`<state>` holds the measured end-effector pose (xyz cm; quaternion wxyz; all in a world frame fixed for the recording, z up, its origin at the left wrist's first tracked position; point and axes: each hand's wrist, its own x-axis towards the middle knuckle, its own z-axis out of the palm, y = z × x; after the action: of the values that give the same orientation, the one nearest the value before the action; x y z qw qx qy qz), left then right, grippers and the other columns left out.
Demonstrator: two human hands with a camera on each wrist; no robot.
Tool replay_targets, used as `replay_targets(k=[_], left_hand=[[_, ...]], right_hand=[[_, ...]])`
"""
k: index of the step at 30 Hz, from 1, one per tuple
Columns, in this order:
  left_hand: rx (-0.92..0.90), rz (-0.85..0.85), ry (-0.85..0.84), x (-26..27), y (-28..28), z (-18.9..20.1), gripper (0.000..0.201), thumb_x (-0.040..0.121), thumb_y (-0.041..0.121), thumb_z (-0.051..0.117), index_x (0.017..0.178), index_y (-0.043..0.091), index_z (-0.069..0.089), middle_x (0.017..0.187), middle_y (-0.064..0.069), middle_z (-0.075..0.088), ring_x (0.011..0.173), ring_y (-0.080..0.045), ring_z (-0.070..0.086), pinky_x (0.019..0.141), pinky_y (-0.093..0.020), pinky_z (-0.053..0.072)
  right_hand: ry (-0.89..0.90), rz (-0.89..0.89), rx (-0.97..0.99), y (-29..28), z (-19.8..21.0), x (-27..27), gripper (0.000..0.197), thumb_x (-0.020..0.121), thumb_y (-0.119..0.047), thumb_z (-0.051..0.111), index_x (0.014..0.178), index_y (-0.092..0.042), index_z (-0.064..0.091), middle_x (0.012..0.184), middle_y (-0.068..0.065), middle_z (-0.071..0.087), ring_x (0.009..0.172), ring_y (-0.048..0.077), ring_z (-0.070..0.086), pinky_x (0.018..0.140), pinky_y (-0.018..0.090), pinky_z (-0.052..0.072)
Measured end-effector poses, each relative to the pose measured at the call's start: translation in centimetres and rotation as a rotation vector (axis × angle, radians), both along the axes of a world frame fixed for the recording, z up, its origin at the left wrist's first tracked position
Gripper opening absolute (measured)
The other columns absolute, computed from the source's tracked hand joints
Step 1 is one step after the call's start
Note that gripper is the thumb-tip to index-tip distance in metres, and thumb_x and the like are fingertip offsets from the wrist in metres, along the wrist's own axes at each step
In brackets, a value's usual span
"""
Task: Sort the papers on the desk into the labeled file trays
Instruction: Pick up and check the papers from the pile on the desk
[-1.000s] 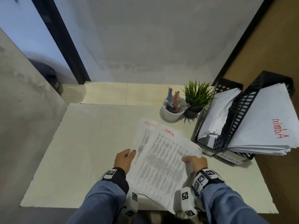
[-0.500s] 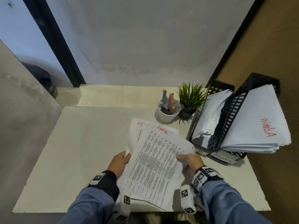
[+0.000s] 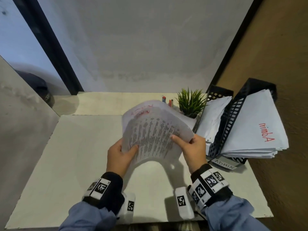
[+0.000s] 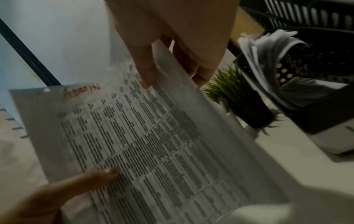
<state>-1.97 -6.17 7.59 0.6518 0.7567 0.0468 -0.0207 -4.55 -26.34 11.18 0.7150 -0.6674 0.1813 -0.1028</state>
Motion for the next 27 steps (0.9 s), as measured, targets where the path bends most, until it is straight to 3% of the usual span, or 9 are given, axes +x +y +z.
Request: replay_targets(k=[3, 8, 12, 15, 16, 17, 19, 22, 27], left_hand=[[-0.006, 0.032, -0.041, -0.7, -0.4, 0.2, 0.022, 0.079, 0.008, 0.072, 0.096, 0.019, 0.066, 0.086, 0.01, 0.07, 0.078, -0.001, 0.067, 0.065, -0.016, 0.053], [0.123, -0.07, 0.144, -2.4, -0.6, -2.2, 0.01, 0.083, 0.012, 0.068, 0.084, 0.022, 0.066, 0.084, 0.005, 0.069, 0.075, -0.008, 0.065, 0.052, -0.006, 0.047], [0.082, -0.134, 0.22, -3.0, -0.7, -2.6, 0.011, 0.085, 0.012, 0.066, 0.09, 0.022, 0.065, 0.092, 0.003, 0.07, 0.079, -0.006, 0.065, 0.054, -0.005, 0.048], [0.099, -0.211, 0.177, -2.8, -1.4, -0.7, 0.008, 0.088, 0.023, 0.063, 0.091, 0.016, 0.066, 0.087, -0.005, 0.072, 0.088, -0.03, 0.067, 0.065, -0.027, 0.056], [0.153, -0.255, 0.155, -2.6, -1.8, 0.0, 0.028, 0.087, 0.032, 0.063, 0.089, 0.004, 0.064, 0.085, -0.012, 0.07, 0.087, -0.039, 0.064, 0.07, -0.037, 0.055], [0.186, -0.299, 0.145, -2.4, -2.1, 0.7, 0.043, 0.084, 0.044, 0.061, 0.084, 0.002, 0.063, 0.079, -0.004, 0.069, 0.08, -0.041, 0.063, 0.07, -0.033, 0.054], [0.17, -0.387, 0.123, -1.9, -3.0, 2.4, 0.058, 0.072, 0.06, 0.052, 0.074, 0.002, 0.055, 0.067, 0.0, 0.053, 0.062, -0.024, 0.053, 0.058, -0.024, 0.043], [0.157, -0.451, 0.037, -1.4, -5.4, 5.2, 0.06, 0.074, 0.055, 0.048, 0.077, -0.005, 0.052, 0.069, -0.008, 0.05, 0.062, -0.018, 0.049, 0.061, -0.029, 0.038], [0.21, -0.514, -0.169, -2.0, -10.6, 11.2, 0.039, 0.092, 0.026, 0.049, 0.057, 0.012, 0.04, 0.054, -0.007, 0.042, 0.05, -0.018, 0.04, 0.053, -0.027, 0.031]], right_hand=[[-0.087, 0.004, -0.004, 0.2, 1.0, -0.4, 0.024, 0.074, 0.006, 0.069, 0.086, -0.015, 0.065, 0.082, -0.001, 0.067, 0.076, 0.005, 0.066, 0.063, 0.012, 0.053], [0.168, 0.014, 0.033, 1.0, -2.4, -1.6, 0.026, 0.08, 0.012, 0.059, 0.082, -0.015, 0.06, 0.084, 0.01, 0.066, 0.084, 0.023, 0.065, 0.063, 0.021, 0.053], [0.289, 0.02, -0.013, 0.5, -3.9, -1.9, 0.022, 0.079, 0.012, 0.058, 0.076, -0.009, 0.061, 0.081, 0.01, 0.063, 0.076, 0.018, 0.059, 0.069, 0.03, 0.055], [0.253, 0.034, -0.05, -0.9, -2.6, -1.4, 0.011, 0.078, 0.012, 0.059, 0.078, 0.003, 0.064, 0.078, 0.011, 0.064, 0.073, 0.022, 0.061, 0.062, 0.025, 0.055], [0.231, 0.035, -0.074, -1.4, -2.0, -1.3, 0.012, 0.078, 0.012, 0.058, 0.079, 0.001, 0.064, 0.077, 0.01, 0.064, 0.069, 0.02, 0.062, 0.058, 0.022, 0.056], [0.205, 0.029, -0.089, -2.0, -1.3, -1.2, 0.017, 0.079, 0.012, 0.058, 0.077, -0.004, 0.065, 0.075, 0.007, 0.065, 0.067, 0.018, 0.062, 0.054, 0.017, 0.054], [0.123, -0.002, -0.125, -3.5, 0.5, -1.0, 0.03, 0.08, 0.012, 0.056, 0.077, -0.016, 0.063, 0.075, -0.002, 0.065, 0.066, 0.012, 0.065, 0.052, 0.012, 0.052], [-0.031, -0.092, -0.173, -6.9, 2.9, -1.3, 0.032, 0.083, 0.008, 0.056, 0.092, -0.021, 0.064, 0.087, -0.004, 0.068, 0.078, 0.003, 0.067, 0.068, 0.015, 0.054], [-0.009, -0.554, -0.531, -14.8, 4.1, -2.9, 0.037, 0.084, -0.012, 0.061, 0.121, -0.017, 0.056, 0.112, 0.008, 0.059, 0.104, 0.025, 0.057, 0.085, 0.035, 0.052]])
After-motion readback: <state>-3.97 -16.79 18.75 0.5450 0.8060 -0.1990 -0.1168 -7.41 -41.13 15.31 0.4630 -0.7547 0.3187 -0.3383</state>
